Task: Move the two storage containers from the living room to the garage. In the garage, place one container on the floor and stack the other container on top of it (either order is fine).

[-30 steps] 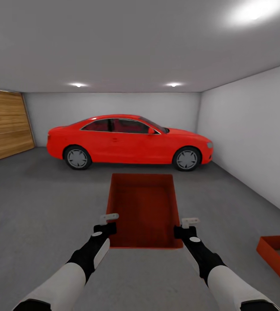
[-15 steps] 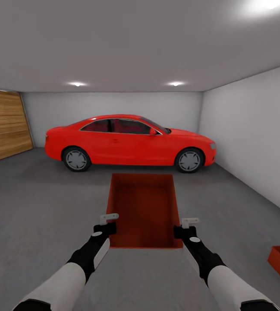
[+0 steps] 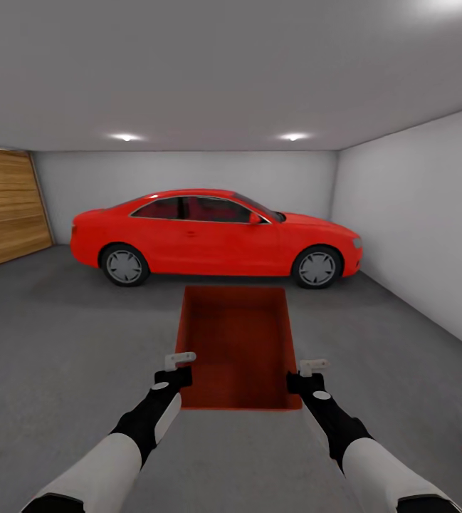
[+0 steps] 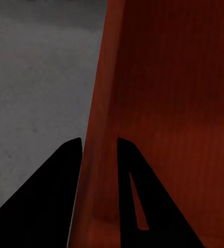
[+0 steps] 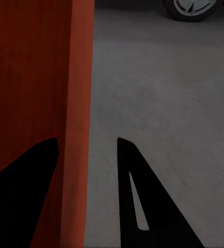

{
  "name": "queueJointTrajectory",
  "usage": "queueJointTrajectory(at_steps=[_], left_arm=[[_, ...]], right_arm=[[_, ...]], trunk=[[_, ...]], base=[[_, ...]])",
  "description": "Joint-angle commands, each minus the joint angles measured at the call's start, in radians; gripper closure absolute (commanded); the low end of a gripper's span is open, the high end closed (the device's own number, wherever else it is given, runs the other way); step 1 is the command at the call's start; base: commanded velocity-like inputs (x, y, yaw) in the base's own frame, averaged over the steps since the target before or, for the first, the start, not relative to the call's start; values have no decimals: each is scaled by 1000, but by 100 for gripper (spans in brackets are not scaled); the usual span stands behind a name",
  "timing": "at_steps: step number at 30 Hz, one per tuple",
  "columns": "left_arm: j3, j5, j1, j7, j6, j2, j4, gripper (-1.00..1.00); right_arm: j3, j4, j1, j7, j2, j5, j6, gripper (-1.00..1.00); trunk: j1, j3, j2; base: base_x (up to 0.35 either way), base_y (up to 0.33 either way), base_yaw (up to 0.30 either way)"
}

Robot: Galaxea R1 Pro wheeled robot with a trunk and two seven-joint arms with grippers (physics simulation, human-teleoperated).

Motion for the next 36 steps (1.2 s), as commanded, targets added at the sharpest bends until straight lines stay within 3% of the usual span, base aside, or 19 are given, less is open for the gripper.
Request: queueJointTrajectory(at_steps=[1,16,36], left_arm=[[31,-3,0,58,7,23,-3,100],[31,-2,0,57,7,23,-2,100],[31,-2,0,58,1,23,-3,100]], right_arm=[[-69,-2,-1,-16,-8,9,1,100],[-69,-2,-1,-17,-10,9,2,100],[-69,-1,-1,-18,-9,8,4,100]], trunk=[[1,0,-1],[1,0,-1],[1,0,-1]], base=[[321,75,0],[322,25,-11],[322,0,-276]])
